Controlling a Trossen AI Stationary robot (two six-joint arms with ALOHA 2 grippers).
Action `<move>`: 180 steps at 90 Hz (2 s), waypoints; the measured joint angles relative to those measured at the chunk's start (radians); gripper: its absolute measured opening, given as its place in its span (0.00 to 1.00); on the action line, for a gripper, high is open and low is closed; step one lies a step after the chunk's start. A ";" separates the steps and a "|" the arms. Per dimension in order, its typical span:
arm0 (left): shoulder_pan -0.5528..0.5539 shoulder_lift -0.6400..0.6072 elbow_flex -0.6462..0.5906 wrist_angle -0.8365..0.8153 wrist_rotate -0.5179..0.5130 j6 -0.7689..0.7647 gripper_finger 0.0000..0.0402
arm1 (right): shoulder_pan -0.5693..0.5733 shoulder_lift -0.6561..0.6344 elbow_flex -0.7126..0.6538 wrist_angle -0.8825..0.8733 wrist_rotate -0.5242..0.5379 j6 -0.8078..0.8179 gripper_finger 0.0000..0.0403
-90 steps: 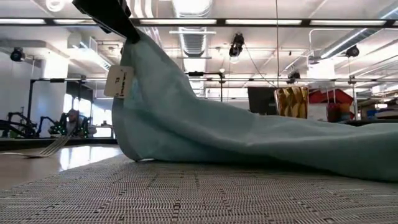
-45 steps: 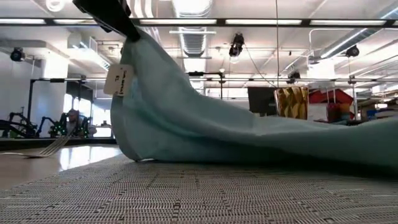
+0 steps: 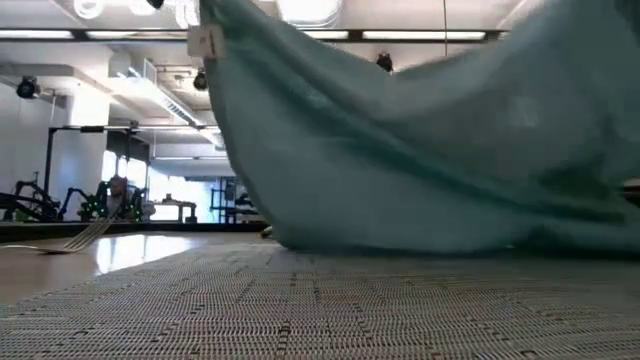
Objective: Set table place
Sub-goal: Fold the blue napkin on the gray placemat
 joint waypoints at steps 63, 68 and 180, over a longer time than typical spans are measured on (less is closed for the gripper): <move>0.074 -0.192 0.001 0.226 -0.106 0.409 0.00 | -0.214 -0.373 0.020 0.012 0.269 -0.264 0.00; 0.098 -0.182 0.001 0.230 -0.106 0.455 0.00 | -0.243 -0.386 0.018 0.011 0.273 -0.295 0.00; -0.372 0.193 -0.001 0.130 -0.096 -0.135 0.00 | 0.063 -0.032 -0.045 0.156 -0.111 -0.034 0.00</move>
